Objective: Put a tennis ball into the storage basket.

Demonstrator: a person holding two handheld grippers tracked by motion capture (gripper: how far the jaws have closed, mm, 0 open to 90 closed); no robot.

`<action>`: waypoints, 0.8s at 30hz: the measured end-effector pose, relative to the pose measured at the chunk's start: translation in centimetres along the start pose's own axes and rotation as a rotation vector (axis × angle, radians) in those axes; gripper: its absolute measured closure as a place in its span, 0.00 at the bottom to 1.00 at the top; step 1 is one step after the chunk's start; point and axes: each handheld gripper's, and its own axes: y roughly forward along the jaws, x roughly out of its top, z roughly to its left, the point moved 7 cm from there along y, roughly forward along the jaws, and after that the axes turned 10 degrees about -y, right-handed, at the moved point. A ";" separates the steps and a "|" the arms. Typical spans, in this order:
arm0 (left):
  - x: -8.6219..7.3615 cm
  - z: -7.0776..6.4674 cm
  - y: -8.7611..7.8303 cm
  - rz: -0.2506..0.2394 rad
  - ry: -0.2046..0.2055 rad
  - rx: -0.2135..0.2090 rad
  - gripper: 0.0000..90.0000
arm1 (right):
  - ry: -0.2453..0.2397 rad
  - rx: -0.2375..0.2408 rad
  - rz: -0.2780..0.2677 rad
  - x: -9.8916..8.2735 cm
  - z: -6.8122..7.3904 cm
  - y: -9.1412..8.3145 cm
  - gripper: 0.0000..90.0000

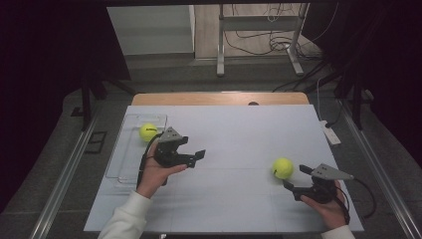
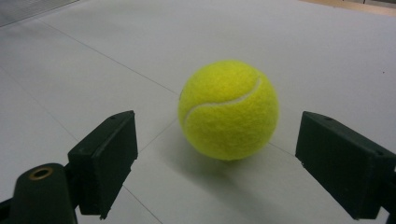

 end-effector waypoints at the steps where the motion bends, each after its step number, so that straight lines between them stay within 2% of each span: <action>1: 0.0 -0.2 0.1 0.002 0.002 -0.003 0.18 | 0.000 0.000 0.000 0.0 0.0 0.0 0.15; 10: 0.0 -1.3 1.2 0.025 0.020 -0.028 0.18 | 0.000 0.001 0.000 0.0 -0.1 0.1 0.15; 24: -0.1 -2.0 2.2 0.042 0.033 -0.045 0.18 | 0.000 -0.004 -0.002 -0.2 0.0 -0.4 0.15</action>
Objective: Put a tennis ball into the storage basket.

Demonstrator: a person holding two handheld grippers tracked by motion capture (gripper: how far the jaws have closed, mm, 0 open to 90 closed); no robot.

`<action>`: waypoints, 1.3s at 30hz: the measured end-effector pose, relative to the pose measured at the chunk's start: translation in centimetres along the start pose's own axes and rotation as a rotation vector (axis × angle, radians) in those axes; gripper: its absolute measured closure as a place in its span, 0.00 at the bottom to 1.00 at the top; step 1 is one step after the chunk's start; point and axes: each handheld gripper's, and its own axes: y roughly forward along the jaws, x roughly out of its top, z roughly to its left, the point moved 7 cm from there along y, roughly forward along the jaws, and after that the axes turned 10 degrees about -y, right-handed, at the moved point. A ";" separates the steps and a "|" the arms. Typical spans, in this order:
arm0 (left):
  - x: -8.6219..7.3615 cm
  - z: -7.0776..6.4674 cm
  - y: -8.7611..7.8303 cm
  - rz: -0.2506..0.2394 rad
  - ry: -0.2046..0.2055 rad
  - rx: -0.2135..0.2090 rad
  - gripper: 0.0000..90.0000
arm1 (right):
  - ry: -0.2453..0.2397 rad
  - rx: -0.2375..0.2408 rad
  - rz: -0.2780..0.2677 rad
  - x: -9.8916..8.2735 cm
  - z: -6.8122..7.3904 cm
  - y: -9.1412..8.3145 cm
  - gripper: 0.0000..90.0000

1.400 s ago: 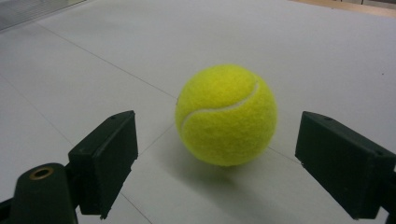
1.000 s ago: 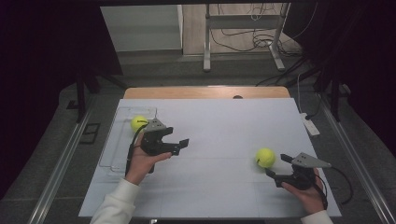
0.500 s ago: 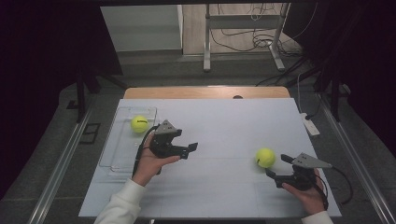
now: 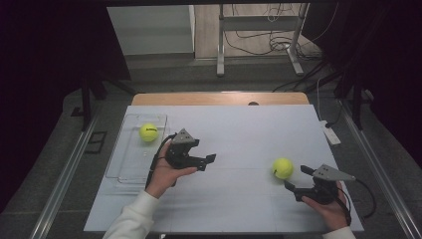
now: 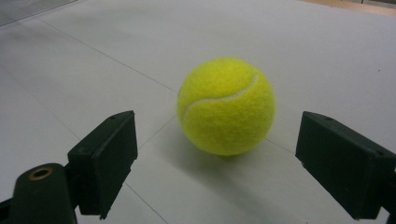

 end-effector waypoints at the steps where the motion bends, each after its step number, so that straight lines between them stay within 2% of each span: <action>1: 0.0 -0.1 0.1 0.003 0.001 -0.004 0.18 | 0.001 -0.001 0.000 0.0 0.0 0.0 0.15; 21: -0.3 -0.8 1.7 0.037 0.012 -0.013 0.18 | 0.002 -0.002 -0.001 0.0 -0.1 -0.1 0.15; 34: -0.4 -2.4 3.4 0.073 0.043 -0.042 0.18 | 0.009 -0.006 -0.003 -0.1 -0.2 -0.2 0.15; 39: -0.3 -2.6 3.8 0.078 0.045 -0.048 0.18 | 0.009 -0.002 -0.002 -0.1 -0.2 -0.2 0.15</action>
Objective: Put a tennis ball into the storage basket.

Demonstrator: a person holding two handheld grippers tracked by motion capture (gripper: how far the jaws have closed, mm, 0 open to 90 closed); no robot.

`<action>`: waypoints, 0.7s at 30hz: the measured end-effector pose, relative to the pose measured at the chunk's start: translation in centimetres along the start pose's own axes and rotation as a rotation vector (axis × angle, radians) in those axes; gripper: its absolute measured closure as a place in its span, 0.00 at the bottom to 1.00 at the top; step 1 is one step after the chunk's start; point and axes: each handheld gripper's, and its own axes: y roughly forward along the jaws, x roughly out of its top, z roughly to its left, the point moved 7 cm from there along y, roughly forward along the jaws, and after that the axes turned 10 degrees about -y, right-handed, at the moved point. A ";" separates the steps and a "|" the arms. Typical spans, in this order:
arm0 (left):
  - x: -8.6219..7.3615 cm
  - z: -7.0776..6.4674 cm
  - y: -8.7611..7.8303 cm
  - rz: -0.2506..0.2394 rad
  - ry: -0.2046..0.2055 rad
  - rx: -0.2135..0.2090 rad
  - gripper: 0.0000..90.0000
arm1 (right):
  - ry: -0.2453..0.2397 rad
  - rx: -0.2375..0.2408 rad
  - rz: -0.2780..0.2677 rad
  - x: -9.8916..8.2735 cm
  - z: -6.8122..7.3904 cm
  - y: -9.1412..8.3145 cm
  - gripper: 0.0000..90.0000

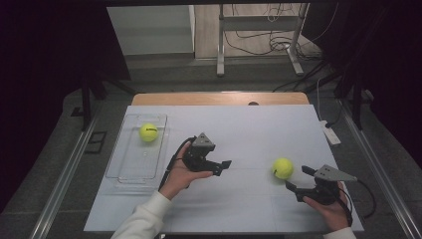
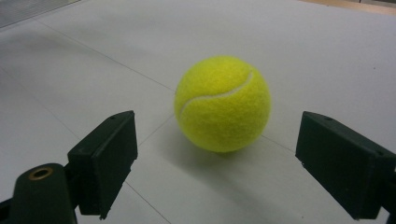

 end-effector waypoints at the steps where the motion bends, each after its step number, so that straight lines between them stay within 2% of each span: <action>1: 0.0 0.0 0.1 0.001 -0.002 -0.001 0.18 | -0.001 0.000 0.003 0.0 0.0 0.0 0.15; 9: 0.1 -0.3 0.5 0.004 -0.003 -0.011 0.18 | -0.001 0.005 0.004 0.0 0.1 0.0 0.15; 21: 0.5 -1.2 1.4 0.014 0.018 -0.030 0.18 | -0.001 0.005 0.016 -0.4 0.1 -0.2 0.15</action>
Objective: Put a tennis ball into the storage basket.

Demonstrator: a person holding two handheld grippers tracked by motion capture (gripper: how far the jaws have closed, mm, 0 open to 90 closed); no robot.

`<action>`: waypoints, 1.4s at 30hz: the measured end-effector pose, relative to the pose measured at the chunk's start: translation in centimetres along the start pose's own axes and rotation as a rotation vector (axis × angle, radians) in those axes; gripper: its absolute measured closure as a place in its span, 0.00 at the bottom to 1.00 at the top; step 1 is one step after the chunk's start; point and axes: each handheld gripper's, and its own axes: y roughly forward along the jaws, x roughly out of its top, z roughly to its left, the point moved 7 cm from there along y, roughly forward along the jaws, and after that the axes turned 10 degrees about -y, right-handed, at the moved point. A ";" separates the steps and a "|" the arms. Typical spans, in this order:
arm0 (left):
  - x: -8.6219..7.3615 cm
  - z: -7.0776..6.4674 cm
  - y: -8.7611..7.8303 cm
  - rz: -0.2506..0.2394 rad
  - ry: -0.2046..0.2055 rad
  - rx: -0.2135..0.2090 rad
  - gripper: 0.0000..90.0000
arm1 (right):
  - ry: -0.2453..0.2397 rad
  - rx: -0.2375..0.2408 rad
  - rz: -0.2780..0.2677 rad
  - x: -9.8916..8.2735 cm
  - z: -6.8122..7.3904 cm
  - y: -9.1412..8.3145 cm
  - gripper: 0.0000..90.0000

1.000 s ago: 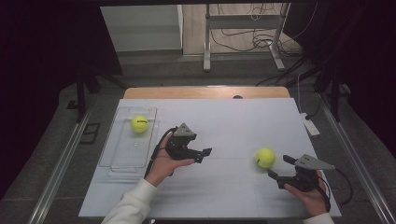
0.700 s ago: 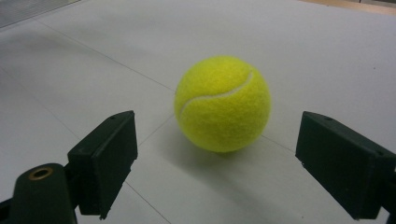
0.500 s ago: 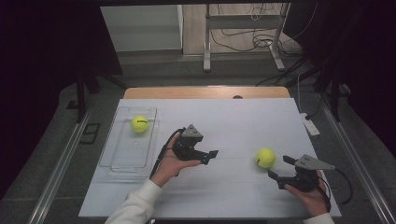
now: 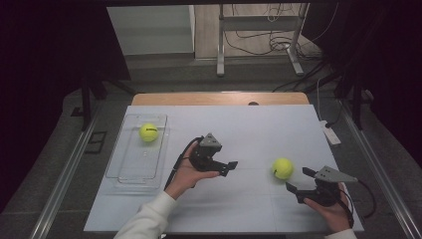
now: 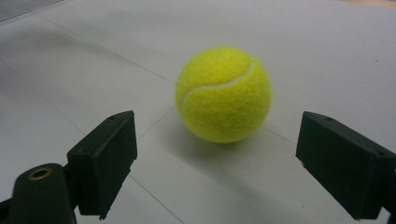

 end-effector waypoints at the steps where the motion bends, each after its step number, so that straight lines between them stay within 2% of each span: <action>1: 0.0 -0.1 0.1 0.002 0.003 -0.002 0.18 | 0.000 0.000 0.000 0.0 0.0 0.0 0.15; 25: 0.8 -2.4 2.9 0.029 0.048 -0.046 0.18 | 0.005 0.001 0.011 -0.3 0.1 -0.1 0.15; 42: 1.7 -3.6 4.8 0.040 0.047 -0.067 0.17 | 0.003 0.002 0.012 -0.3 0.1 -0.1 0.15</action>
